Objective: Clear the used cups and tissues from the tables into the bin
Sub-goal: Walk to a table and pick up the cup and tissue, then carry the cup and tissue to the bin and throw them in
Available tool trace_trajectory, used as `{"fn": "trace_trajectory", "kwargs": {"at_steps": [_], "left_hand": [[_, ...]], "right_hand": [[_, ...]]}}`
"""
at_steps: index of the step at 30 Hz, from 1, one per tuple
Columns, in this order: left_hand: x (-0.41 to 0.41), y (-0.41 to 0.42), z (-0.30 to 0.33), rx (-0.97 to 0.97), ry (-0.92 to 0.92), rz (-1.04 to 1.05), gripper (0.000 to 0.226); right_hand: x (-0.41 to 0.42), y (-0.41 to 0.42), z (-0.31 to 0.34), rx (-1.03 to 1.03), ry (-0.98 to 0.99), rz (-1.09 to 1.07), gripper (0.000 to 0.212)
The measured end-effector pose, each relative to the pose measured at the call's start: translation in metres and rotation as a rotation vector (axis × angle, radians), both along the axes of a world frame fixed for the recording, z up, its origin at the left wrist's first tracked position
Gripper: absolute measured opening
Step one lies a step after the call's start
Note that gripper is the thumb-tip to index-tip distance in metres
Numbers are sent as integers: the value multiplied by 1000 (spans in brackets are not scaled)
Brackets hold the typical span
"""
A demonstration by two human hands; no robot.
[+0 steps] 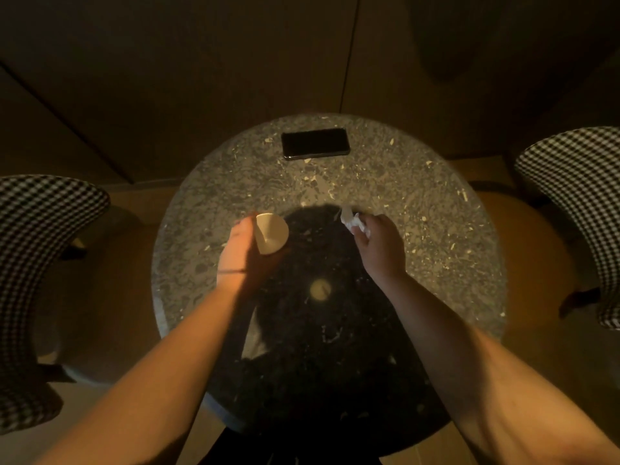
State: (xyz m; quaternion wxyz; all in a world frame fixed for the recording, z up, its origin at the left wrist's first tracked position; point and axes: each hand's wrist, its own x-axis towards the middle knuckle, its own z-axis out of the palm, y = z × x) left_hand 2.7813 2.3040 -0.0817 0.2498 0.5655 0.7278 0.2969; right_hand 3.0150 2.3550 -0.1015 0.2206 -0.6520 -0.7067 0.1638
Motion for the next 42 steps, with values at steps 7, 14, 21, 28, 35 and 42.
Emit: {"fn": "trace_trajectory", "kwargs": {"at_steps": [7,14,21,28,35,42], "left_hand": [[-28,-34,23,30,57,26,67],[-45,-94,22,-39,12,305,80],[-45,-202,14,27,136,654,81],[-44,-340,19,-41,186,1131,82],[-33,-470,20,-80,197,1548,81],[-32,-561,15,-84,194,1838,82]], "right_hand": [[-36,-34,25,-1,50,86,18],[-80,-61,26,-40,65,301,26],[-136,-107,20,-109,58,677,21],[-218,-190,17,-114,14,1128,27],[-293,-310,23,-113,32,1504,25],[-351,-425,21,-146,8,1797,25]]}}
